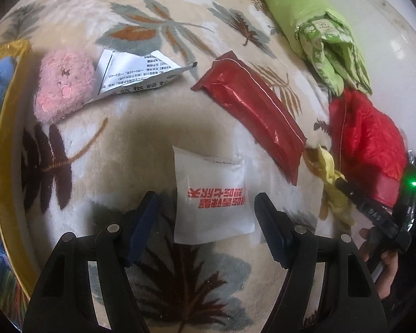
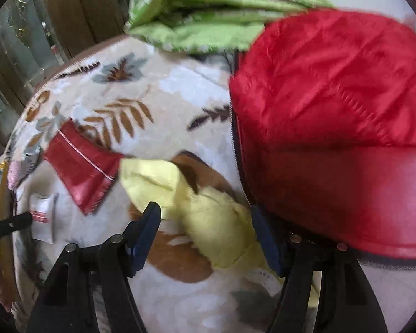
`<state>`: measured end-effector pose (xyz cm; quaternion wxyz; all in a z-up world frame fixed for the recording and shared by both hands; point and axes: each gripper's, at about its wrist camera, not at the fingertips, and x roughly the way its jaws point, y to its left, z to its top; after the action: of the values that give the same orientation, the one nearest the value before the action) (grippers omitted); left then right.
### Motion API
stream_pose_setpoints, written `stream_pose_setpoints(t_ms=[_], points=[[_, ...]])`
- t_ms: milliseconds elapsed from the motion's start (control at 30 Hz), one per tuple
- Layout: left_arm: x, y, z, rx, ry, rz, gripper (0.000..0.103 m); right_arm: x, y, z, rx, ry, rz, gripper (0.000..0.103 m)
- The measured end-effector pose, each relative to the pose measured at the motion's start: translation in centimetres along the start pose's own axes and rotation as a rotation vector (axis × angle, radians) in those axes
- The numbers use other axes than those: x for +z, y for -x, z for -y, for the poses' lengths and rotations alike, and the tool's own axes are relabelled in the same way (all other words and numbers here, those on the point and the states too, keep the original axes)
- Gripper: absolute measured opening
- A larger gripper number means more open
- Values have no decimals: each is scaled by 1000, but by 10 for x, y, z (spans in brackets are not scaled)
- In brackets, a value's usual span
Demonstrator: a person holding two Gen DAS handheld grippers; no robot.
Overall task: Organize soft objects
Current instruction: 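Grasp the white red-printed packet with left tool while right tool grasps the yellow terry cloth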
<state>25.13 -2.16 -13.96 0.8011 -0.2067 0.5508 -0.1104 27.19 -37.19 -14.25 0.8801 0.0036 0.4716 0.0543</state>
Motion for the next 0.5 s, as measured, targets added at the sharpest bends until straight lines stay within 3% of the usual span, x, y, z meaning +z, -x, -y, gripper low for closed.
stream_pose_setpoints(t_ms=[100,167,233,300,333,500], points=[[-3,-3,10,42,-42,11,73,-9,-2,-1,31,15,-8,68],[-6,-5,18,87,-91,23,70,-16,-2,-5,-2,29,-5,67],[-9,-7,22,134,-105,37,37,-18,-2,-7,-23,29,3,53],[-9,-7,20,130,-99,39,36,-19,3,-6,-23,1,20,45],[-8,-7,19,124,-96,38,29,-20,6,-5,-16,-16,25,43],[-11,-2,13,41,-59,31,16,-30,20,-12,21,-58,40,40]])
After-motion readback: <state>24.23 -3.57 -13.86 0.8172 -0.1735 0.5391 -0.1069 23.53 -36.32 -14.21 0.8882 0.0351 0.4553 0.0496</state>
